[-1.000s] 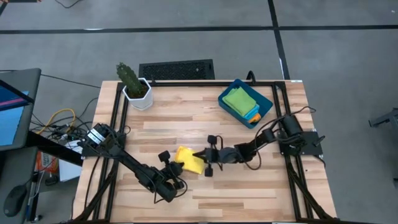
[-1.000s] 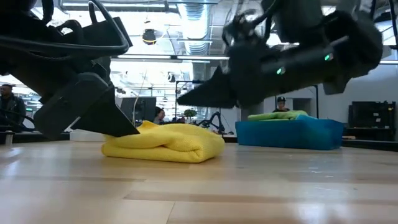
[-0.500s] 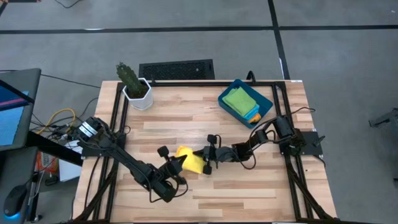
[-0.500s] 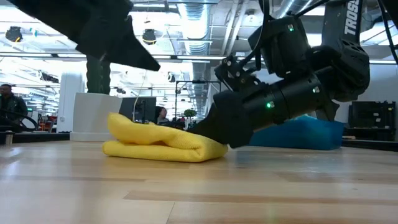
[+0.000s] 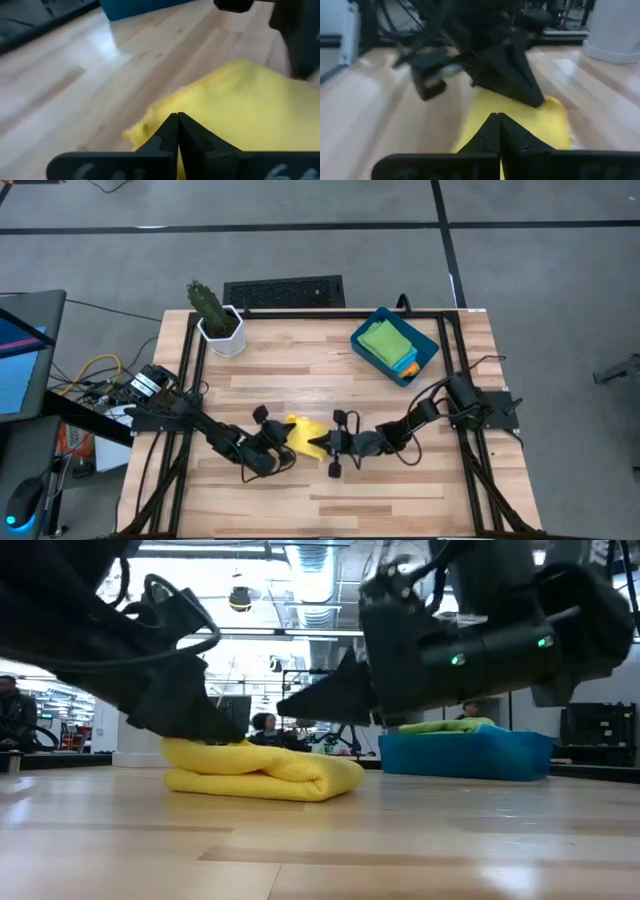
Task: Fold microfiber towels
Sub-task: Put the folded yellow microfiber towel into the blue bin
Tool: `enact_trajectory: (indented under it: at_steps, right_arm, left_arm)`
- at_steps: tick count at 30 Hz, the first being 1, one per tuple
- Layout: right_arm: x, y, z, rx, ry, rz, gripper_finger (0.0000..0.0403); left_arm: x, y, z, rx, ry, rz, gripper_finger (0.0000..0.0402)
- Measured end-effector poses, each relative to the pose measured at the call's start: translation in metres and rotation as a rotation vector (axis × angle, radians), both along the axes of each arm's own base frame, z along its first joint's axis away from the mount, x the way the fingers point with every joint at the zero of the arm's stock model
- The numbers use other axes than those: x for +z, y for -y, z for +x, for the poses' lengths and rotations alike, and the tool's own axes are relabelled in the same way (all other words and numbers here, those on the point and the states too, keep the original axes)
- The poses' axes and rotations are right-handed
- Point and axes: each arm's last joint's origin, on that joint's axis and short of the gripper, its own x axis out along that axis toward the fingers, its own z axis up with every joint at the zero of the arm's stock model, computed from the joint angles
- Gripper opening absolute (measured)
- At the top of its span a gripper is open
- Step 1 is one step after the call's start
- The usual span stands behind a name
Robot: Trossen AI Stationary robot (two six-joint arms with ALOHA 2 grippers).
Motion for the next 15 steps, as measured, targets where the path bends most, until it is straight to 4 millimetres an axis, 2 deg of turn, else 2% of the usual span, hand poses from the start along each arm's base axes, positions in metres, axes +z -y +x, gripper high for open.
enact_trajectory:
  at_steps: [5, 10, 15]
  right_arm:
    - [-0.012, -0.015, 0.012, 0.017, -0.002, 0.003, 0.0018]
    - [-0.032, -0.020, 0.023, 0.011, -0.052, 0.012, 0.0018]
    - [-0.043, -0.018, 0.021, -0.010, -0.128, 0.040, 0.0016]
  left_arm:
    - [-0.002, 0.001, -0.001, -0.021, 0.024, -0.065, 0.0000]
    - [-0.002, 0.000, -0.001, -0.020, 0.027, -0.073, 0.0000]
    - [-0.004, -0.001, -0.003, -0.008, 0.013, -0.077, 0.0000]
